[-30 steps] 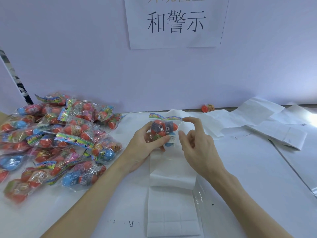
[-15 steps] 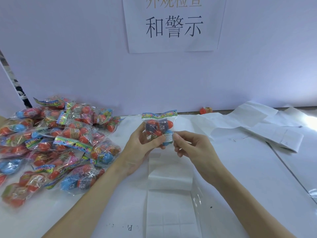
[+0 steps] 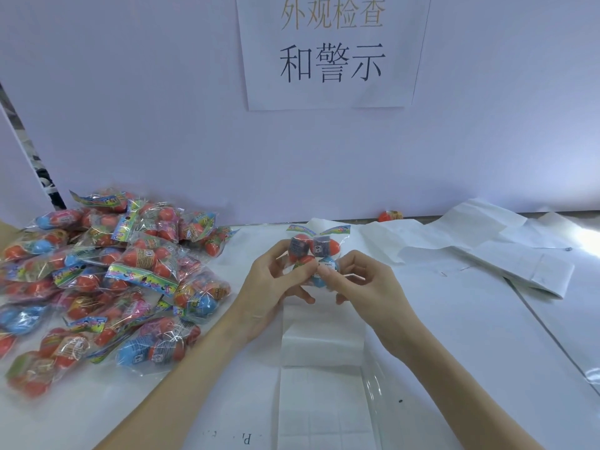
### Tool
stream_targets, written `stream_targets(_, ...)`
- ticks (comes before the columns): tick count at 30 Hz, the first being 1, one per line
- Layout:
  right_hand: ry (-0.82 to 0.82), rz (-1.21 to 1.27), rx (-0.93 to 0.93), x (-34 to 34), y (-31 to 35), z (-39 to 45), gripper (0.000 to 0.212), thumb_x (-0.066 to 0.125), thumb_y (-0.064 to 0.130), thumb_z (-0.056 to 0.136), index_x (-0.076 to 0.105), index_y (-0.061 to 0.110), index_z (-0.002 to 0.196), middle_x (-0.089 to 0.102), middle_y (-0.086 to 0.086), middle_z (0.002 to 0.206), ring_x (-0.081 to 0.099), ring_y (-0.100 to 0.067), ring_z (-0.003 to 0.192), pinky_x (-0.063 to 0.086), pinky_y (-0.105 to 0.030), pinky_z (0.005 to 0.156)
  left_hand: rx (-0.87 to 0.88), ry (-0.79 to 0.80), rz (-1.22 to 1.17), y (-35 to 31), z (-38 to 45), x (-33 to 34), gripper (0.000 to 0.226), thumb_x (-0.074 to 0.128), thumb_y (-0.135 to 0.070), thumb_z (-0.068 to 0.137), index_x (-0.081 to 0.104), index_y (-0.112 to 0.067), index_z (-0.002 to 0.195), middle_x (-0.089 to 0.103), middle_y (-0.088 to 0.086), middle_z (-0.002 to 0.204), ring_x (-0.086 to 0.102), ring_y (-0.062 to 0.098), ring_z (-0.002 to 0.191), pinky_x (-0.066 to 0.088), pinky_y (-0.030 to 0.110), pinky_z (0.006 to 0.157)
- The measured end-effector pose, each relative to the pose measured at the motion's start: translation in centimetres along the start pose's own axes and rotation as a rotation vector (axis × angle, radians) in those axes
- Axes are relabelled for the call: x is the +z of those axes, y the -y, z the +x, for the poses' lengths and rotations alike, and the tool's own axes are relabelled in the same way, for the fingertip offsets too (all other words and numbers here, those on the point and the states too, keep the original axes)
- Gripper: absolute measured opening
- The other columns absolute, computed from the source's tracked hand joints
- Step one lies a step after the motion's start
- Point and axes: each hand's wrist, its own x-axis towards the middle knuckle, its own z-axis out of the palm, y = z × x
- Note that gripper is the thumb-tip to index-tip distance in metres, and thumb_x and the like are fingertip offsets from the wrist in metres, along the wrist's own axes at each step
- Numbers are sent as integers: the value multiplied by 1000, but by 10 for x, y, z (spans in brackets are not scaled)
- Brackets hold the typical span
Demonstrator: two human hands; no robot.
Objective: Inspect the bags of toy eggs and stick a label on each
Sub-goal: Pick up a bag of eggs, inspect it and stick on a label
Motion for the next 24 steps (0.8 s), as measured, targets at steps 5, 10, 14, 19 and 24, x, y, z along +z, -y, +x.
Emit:
stream_targets(5, -4, -46, 61, -4, 2, 0, 34, 87, 33, 82, 67, 5, 87, 75, -7, 88, 64, -8, 69, 49, -20, 60, 16, -4, 52, 2, -1, -1, 36, 77, -23, 82, 72, -20, 118, 75, 11, 111, 71, 24, 86, 60, 35, 65)
stream_targets(10, -56, 50, 146, -23, 12, 4, 51, 78, 51, 83, 75, 2, 97, 74, 0, 85, 66, -16, 69, 51, -25, 64, 133, -172, 296, 5, -3, 3, 32, 57, -33, 98, 66, -27, 128, 70, -3, 111, 66, 18, 93, 57, 38, 62)
stream_targets(14, 51, 678, 159, -53, 37, 7, 37, 76, 44, 83, 74, 19, 111, 68, -4, 105, 65, -14, 74, 53, -22, 61, 240, -360, 583, 7, -5, 4, 26, 52, -41, 99, 65, -31, 118, 63, -17, 95, 60, 13, 86, 50, 29, 68)
stream_targets(19, 848, 1444, -147, -79, 56, -10, 86, 69, 20, 95, 21, 40, 164, 50, -15, 142, 66, -33, 106, 50, -30, 82, 296, -374, 767, 8, -6, 7, 20, 50, -36, 100, 64, -27, 112, 61, -18, 96, 59, 10, 85, 41, 13, 66)
stream_targets(24, 832, 1292, 24, -64, 37, -4, 71, 61, 19, 104, 24, 29, 165, 58, -18, 124, 65, -29, 91, 42, -27, 73, 356, -421, 1020, 1, -10, 10, 14, 57, -20, 101, 64, -17, 113, 59, -7, 101, 55, 12, 89, 48, 28, 75)
